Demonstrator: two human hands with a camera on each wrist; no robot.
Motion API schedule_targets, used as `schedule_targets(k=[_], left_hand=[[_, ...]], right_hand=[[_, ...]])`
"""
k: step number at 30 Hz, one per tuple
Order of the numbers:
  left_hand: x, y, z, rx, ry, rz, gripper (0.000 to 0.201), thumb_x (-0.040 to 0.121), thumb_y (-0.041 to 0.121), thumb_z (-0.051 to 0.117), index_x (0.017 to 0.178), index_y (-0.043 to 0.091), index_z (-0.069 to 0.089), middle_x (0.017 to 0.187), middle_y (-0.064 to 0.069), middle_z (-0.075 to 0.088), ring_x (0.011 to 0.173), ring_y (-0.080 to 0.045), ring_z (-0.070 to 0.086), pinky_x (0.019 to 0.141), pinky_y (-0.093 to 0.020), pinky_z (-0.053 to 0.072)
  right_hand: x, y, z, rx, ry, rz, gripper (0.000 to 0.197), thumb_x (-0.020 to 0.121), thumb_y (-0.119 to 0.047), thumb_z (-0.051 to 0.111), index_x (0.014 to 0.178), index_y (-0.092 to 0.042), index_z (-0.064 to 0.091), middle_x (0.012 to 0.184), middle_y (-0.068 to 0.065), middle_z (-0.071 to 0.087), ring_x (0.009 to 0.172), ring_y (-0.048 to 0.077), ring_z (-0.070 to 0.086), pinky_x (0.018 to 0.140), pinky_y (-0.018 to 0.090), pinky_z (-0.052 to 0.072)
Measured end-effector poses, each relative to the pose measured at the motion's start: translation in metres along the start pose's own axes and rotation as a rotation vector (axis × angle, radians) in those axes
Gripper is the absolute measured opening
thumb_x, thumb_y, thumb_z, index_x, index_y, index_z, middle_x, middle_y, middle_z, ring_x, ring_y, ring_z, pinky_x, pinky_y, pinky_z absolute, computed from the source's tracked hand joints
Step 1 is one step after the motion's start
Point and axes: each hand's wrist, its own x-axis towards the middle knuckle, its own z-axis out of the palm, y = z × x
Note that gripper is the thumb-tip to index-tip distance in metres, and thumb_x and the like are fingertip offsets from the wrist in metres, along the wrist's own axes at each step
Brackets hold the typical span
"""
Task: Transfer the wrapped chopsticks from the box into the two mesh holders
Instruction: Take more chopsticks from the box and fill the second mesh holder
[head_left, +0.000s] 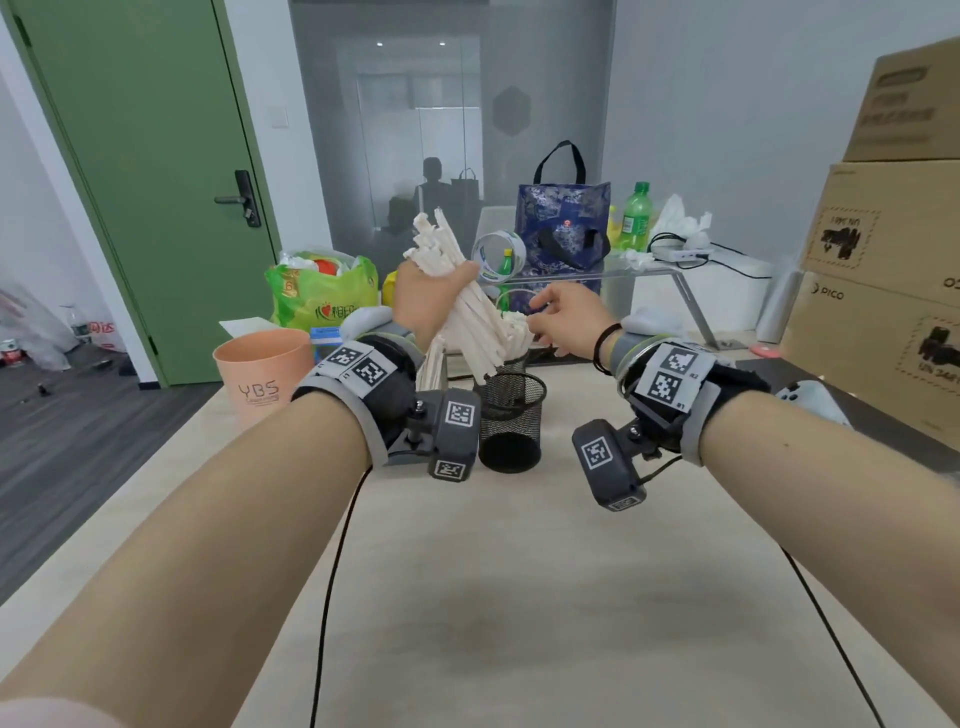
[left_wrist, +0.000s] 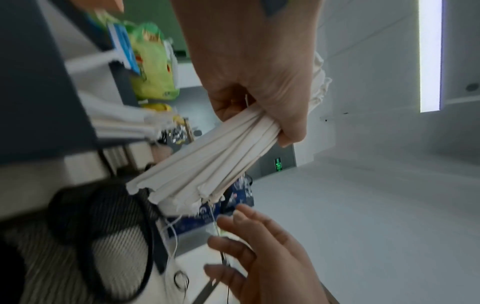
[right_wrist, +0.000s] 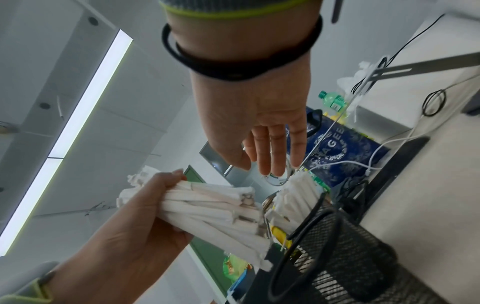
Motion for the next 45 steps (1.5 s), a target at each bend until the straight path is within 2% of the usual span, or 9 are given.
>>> schedule_targets(k=[5,14,18,23,27,30,37,40,45], left_hand=[[-0.014,-0.020,0.033,0.079,-0.059,0.002,0.014,0.073,0.023,0.072,0.081,0.017,0.062,0.092,-0.005,0.067,0.089,-0.020,0.063,0.084,-0.039,0.053],[-0.016,-0.047,0.043,0.455,-0.109,0.095,0.016,0.080,0.025,0.067,0.089,0.013,0.060,0.088,-0.003,0.058,0.085,-0.016,0.054,0.064,-0.024,0.036],[-0.013,-0.056,0.045,0.655,-0.307,0.053,0.052,0.074,0.036,0.070,0.110,0.000,0.061,0.089,-0.006,0.057,0.086,-0.019,0.057,0.063,-0.026,0.040],[-0.018,-0.058,0.039,0.626,-0.301,0.041,0.073,0.072,0.040,0.077,0.129,0.007,0.046,0.112,0.002,0.047,0.105,-0.012,0.046,0.089,-0.027,0.040],[-0.017,-0.050,0.026,0.531,-0.325,0.002,0.073,0.081,0.047,0.065,0.136,0.007,0.040,0.135,-0.008,0.050,0.122,-0.021,0.051,0.099,-0.033,0.043],[-0.010,-0.049,0.012,0.420,-0.206,0.007,0.057,0.090,0.047,0.052,0.130,0.006,0.046,0.129,-0.006,0.054,0.120,-0.020,0.052,0.102,-0.036,0.045],[0.008,-0.051,-0.021,0.548,0.014,-0.083,0.024,0.091,0.023,0.051,0.105,0.004,0.056,0.097,-0.005,0.058,0.092,-0.022,0.055,0.091,-0.036,0.047],[0.023,-0.062,-0.040,0.786,0.128,-0.213,0.036,0.087,0.010,0.054,0.057,0.009,0.034,0.058,-0.002,0.034,0.066,-0.018,0.042,0.065,-0.029,0.036],[0.030,-0.067,-0.052,1.142,-0.177,-0.426,0.025,0.090,0.017,0.053,0.067,0.007,0.050,0.068,-0.006,0.046,0.071,-0.019,0.048,0.066,-0.027,0.039]], right_hand=[[-0.014,0.016,-0.011,0.011,-0.039,0.039,0.026,0.085,-0.011,0.055,0.111,-0.009,0.058,0.074,-0.004,0.056,0.075,0.021,0.063,0.054,0.029,0.052],[-0.027,0.033,-0.008,0.006,-0.121,0.060,0.031,0.084,-0.010,0.055,0.115,-0.007,0.056,0.090,0.008,0.063,0.072,0.020,0.063,0.059,0.034,0.055],[-0.029,0.032,-0.001,-0.062,-0.194,0.068,0.028,0.085,-0.011,0.055,0.112,-0.004,0.059,0.089,0.008,0.062,0.074,0.021,0.062,0.053,0.029,0.051],[-0.029,0.030,0.009,-0.241,-0.325,0.083,0.036,0.080,-0.021,0.061,0.100,0.009,0.064,0.078,0.009,0.050,0.063,0.019,0.042,0.054,0.029,0.033],[-0.035,0.025,0.011,-0.295,-0.392,0.090,0.023,0.082,-0.037,0.065,0.090,-0.016,0.058,0.086,-0.004,0.053,0.080,0.014,0.048,0.059,0.020,0.035],[-0.038,0.020,0.018,-0.211,-0.405,0.054,0.057,0.083,-0.040,0.066,0.132,-0.017,0.051,0.120,-0.004,0.055,0.109,0.015,0.051,0.087,0.019,0.037],[-0.018,0.018,0.063,-0.155,-0.238,0.122,0.124,0.030,-0.083,0.063,0.134,-0.018,0.046,0.129,0.000,0.060,0.118,0.019,0.058,0.099,0.029,0.047],[-0.024,0.005,0.068,-0.209,-0.200,0.185,0.125,0.051,-0.072,0.070,0.144,-0.003,0.024,0.142,0.011,0.048,0.127,0.028,0.050,0.104,0.037,0.045],[-0.012,0.005,0.080,-0.239,-0.130,0.174,0.088,0.072,-0.053,0.070,0.135,-0.001,0.037,0.132,0.014,0.055,0.119,0.031,0.055,0.085,0.031,0.044]])
